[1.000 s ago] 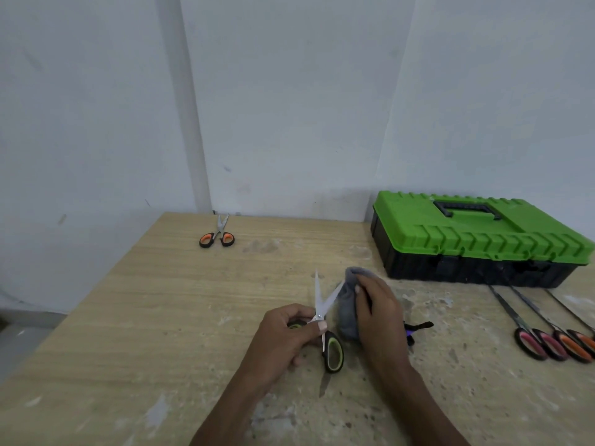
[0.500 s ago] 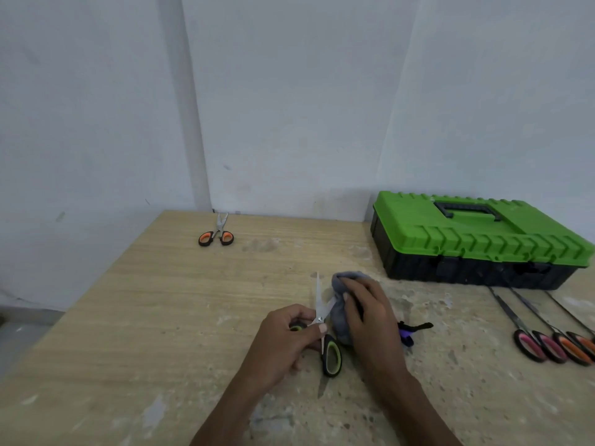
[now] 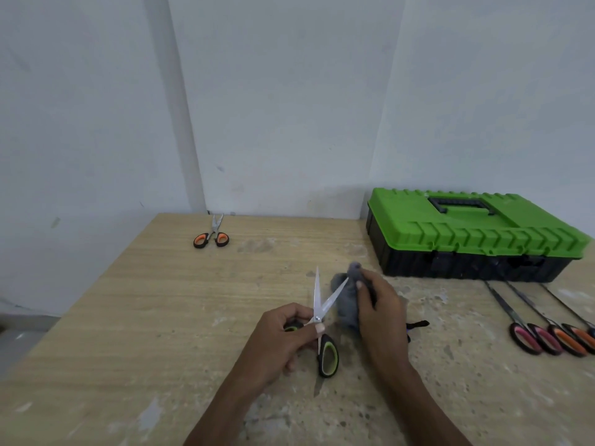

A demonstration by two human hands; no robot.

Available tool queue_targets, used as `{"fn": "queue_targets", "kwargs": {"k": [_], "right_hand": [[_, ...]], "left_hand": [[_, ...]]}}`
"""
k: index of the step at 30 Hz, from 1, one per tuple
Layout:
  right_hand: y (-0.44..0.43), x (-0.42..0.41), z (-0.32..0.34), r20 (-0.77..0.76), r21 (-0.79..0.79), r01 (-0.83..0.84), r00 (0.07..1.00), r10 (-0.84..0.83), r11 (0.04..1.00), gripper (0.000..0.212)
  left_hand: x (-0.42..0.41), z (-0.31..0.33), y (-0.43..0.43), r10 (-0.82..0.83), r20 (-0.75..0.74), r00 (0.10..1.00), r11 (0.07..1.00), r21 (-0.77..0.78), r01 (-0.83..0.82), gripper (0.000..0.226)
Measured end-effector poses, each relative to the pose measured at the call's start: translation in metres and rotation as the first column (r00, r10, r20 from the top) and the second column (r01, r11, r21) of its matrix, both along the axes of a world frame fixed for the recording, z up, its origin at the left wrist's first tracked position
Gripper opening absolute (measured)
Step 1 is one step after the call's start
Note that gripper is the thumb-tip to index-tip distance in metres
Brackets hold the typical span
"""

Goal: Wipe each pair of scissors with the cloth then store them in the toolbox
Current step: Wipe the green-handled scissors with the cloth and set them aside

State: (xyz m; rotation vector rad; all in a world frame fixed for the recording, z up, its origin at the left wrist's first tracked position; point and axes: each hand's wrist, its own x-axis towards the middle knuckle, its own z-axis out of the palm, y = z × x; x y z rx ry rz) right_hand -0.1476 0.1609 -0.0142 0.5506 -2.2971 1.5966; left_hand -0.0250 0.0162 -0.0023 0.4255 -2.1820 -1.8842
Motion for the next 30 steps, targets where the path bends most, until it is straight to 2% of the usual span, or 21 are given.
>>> {"fn": "queue_targets", "kwargs": {"k": [2,4,7,10,16,22,24,26,30], "right_hand": [[0.002,0.005,0.003,0.007,-0.074,0.032,0.999,-0.032,0.997,0.028],[0.005,0.019,0.008,-0.082,-0.066,-0.042,0.996,0.036,0.997,0.031],[0.004,0.040,0.008,-0.233,0.135,-0.223,0.940,0.250,0.965,0.026],[-0.007,0.043,0.002,-0.285,0.335,-0.221,0.903,0.322,0.916,0.028],[-0.010,0.022,-0.005,-0.198,0.240,-0.120,0.966,0.169,0.963,0.023],[-0.006,0.040,0.002,-0.219,0.296,-0.276,0.912,0.346,0.915,0.024],[-0.005,0.040,0.003,-0.180,0.263,-0.298,0.919,0.350,0.918,0.024],[-0.005,0.036,0.003,-0.144,0.202,-0.271,0.942,0.302,0.941,0.025],[-0.008,0.026,0.001,-0.182,0.182,-0.133,0.969,0.166,0.974,0.022]], "left_hand": [[-0.001,0.000,-0.001,0.034,0.008,0.999,0.999,0.005,-0.034,0.007],[-0.002,0.001,0.000,0.060,0.011,0.998,0.998,0.022,-0.060,0.007],[-0.001,0.006,0.003,0.039,-0.005,0.999,0.999,0.036,-0.039,0.009],[0.002,0.008,0.005,-0.001,-0.016,1.000,0.999,-0.035,0.000,0.009],[0.001,0.004,0.004,-0.005,0.013,1.000,0.995,-0.096,0.006,0.005],[0.000,0.004,0.003,0.014,0.003,1.000,0.997,-0.075,-0.013,0.010],[0.000,0.005,0.004,0.004,0.000,1.000,0.997,-0.072,-0.004,0.010],[0.000,0.004,0.004,0.010,0.001,1.000,0.997,-0.077,-0.010,0.009],[-0.001,0.003,0.004,0.012,0.010,1.000,0.996,-0.084,-0.011,0.009]]}}
